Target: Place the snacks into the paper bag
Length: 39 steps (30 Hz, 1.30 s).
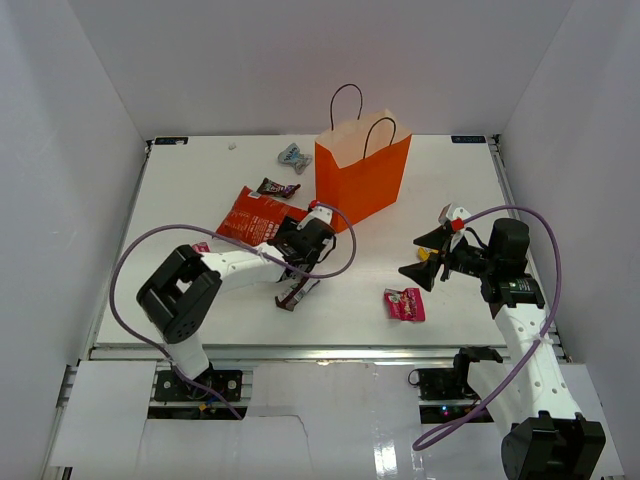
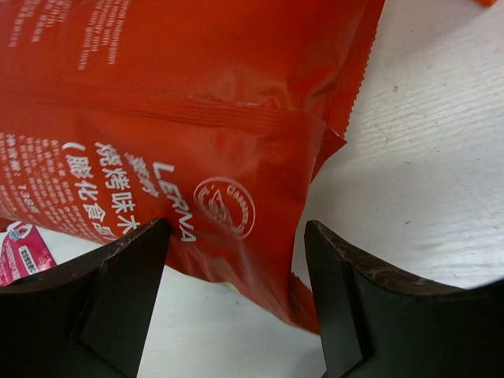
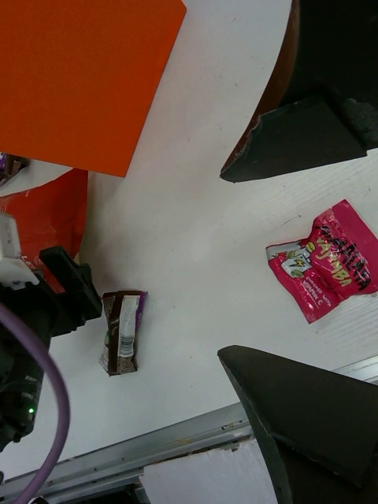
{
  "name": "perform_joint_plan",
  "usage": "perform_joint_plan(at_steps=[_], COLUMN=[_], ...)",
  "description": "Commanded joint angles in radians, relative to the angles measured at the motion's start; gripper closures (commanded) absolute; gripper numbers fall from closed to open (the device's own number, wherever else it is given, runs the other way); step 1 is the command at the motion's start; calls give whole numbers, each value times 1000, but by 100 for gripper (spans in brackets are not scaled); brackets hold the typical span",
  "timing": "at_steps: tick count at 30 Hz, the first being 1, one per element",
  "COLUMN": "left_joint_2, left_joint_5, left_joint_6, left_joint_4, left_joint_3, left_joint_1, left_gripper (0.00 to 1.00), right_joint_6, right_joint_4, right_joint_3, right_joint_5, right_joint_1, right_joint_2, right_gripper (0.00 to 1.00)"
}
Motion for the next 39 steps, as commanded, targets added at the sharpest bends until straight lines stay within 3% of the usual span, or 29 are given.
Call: perform_joint_plan(at_steps=[1, 6, 9, 11, 17, 25, 30, 34, 39], left_joint_2=[29, 76, 96, 101, 61, -173, -327, -443, -523], left_joint_5=[-51, -135, -167, -178, -172, -37, -13, 85, 187], left_joint_6=[27, 80, 110, 117, 157, 131, 131, 133, 81], left_joint_4=[49, 107, 127, 143, 131, -11, 8, 116, 126], left_joint_3=[30, 15, 14, 9, 3, 47, 46, -29, -29], left_joint_1=[-5, -6, -6, -5, -6, 2, 47, 104, 176], left_gripper=[20, 23, 36, 59, 77, 99, 100, 100, 100], right_joint_6=[-20, -24, -24, -25, -27, -27, -27, -27, -27], right_joint_4=[-1, -3, -5, -6, -8, -6, -6, -6, -5], right_joint_3=[10, 12, 12, 12, 14, 12, 10, 9, 7], right_joint_5=[-13, -18, -21, -21, -25, -25, -32, -36, -35], right_joint_1=[4, 4, 4, 4, 4, 4, 4, 4, 1], right_joint_2=[-3, -3, -3, -6, -4, -9, -12, -14, -14], right_gripper=[10, 10, 10, 10, 10, 10, 10, 10, 10])
